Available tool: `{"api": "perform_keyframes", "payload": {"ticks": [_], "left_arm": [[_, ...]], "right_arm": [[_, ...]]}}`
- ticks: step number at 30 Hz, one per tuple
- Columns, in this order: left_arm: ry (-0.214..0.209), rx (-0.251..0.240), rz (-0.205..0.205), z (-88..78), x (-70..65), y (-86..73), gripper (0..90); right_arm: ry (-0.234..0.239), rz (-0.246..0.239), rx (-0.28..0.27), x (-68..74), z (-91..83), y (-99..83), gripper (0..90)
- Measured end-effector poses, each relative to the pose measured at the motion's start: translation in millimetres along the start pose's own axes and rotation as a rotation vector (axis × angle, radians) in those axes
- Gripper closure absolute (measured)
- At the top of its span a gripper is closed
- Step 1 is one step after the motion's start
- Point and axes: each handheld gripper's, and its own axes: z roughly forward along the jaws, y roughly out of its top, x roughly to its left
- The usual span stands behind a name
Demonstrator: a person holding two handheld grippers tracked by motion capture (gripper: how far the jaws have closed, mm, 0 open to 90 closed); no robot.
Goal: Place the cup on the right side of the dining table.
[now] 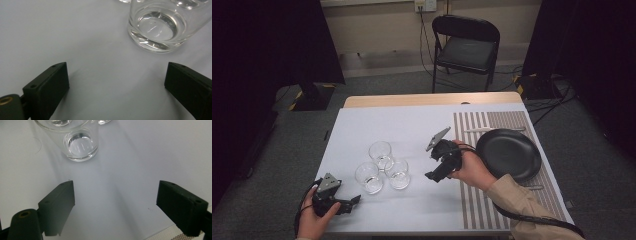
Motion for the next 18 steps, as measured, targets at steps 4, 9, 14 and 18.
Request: {"api": "perform_keyframes", "payload": {"ticks": [4, 9, 14, 18], "left_arm": [[0.0, 0.002, 0.001, -0.1, 0.1, 0.1, 4.7], [0.0, 0.002, 0.001, -0.1, 0.2, 0.1, 4.7], [0.0, 0.003, 0.001, -0.1, 0.2, 0.1, 4.7], [0.0, 0.004, 0.002, -0.2, 0.3, 0.2, 4.7]], "right_arm": [[0.0, 0.003, -0.004, -0.6, 0.3, 4.2, 14.4], [-0.003, 0.002, -0.018, -1.4, 0.7, 10.3, 14.3], [-0.006, -0.003, -0.025, -3.2, 1.1, 15.7, 14.3], [-0.01, 0.003, -0.026, -4.4, 1.9, 19.1, 14.2]]}}
